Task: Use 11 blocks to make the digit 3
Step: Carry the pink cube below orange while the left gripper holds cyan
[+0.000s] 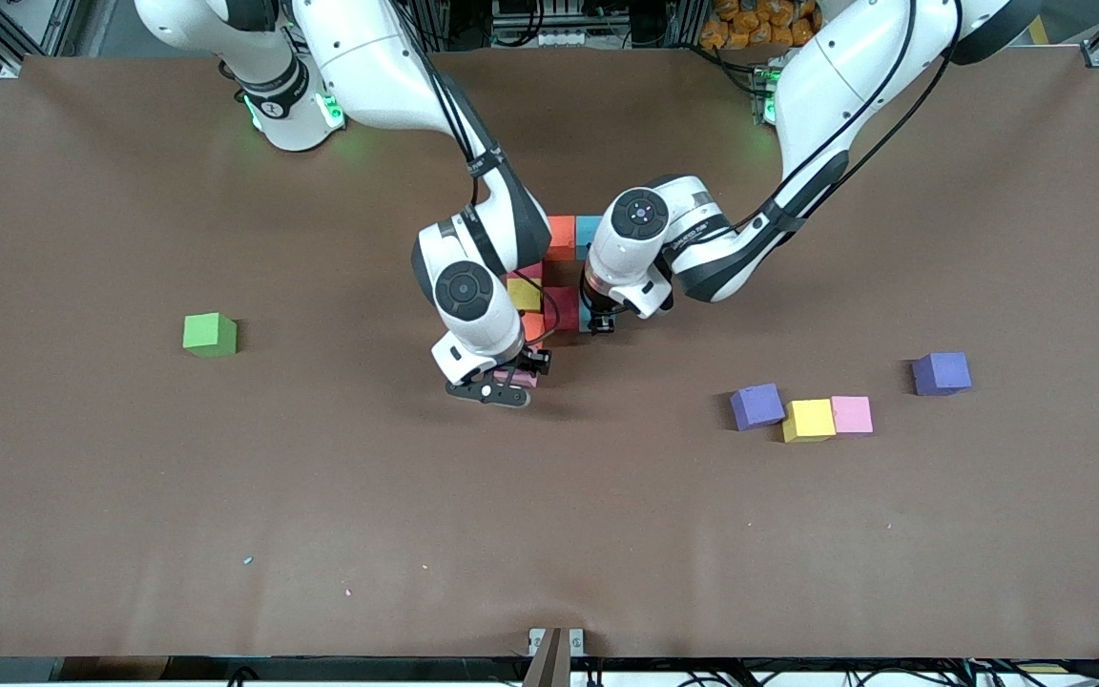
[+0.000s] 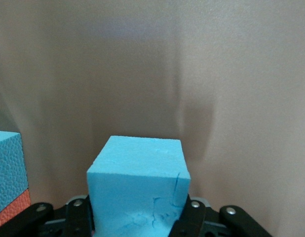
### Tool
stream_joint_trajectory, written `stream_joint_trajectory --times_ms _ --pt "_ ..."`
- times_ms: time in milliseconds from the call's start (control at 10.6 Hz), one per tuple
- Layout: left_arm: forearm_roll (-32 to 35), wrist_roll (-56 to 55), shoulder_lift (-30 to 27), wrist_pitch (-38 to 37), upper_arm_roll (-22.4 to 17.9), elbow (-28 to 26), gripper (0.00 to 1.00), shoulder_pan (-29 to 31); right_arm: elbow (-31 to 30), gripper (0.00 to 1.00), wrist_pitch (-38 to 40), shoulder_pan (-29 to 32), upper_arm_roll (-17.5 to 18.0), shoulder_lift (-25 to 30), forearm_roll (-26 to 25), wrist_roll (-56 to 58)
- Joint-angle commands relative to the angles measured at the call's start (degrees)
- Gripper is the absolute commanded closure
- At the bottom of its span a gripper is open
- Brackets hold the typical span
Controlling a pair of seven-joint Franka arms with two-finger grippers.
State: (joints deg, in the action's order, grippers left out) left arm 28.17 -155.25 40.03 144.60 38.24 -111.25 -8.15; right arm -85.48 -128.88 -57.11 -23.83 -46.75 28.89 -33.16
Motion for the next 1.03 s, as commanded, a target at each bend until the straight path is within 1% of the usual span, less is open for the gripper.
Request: stream_joint_trajectory --times_ms 0,188,282,564,658,752,940 --pt "2.5 -2.9 0.3 0.9 -0.3 0.3 1.0 -0.5 1.6 1.0 0.6 0.3 0.0 -1.0 -1.2 -1.6" --pt "2.4 -2.9 0.3 0.9 -0.3 0.3 1.0 -0.5 3.1 1.0 0.6 0.8 0.0 -1.6 -1.6 -1.6" --pt "2.4 -2.9 0.3 0.9 -0.4 0.4 1.0 -0.4 3.7 1.0 0.6 0.9 0.0 -1.9 -3.1 -1.6" --pt "2.4 -2.9 0.3 0.9 -0.6 0.5 1.0 -0.5 4.1 1.0 0.1 0.6 0.0 -3.3 -3.5 -1.6" --pt "2.4 -2.9 0.3 0.9 -0.7 0.6 0.94 -0.4 4.1 1.0 0.0 0.3 0.0 -3.6 -3.7 -1.7" --pt "2.4 -2.9 0.3 0.9 -0.7 0.6 0.91 -0.4 4.1 1.0 0.0 0.2 0.0 -3.7 -3.5 -1.7" --pt "2.4 -2.9 0.3 0.9 -0.7 0.6 0.91 -0.5 4.1 1.0 0.0 0.2 0.0 -3.8 -3.7 -1.7"
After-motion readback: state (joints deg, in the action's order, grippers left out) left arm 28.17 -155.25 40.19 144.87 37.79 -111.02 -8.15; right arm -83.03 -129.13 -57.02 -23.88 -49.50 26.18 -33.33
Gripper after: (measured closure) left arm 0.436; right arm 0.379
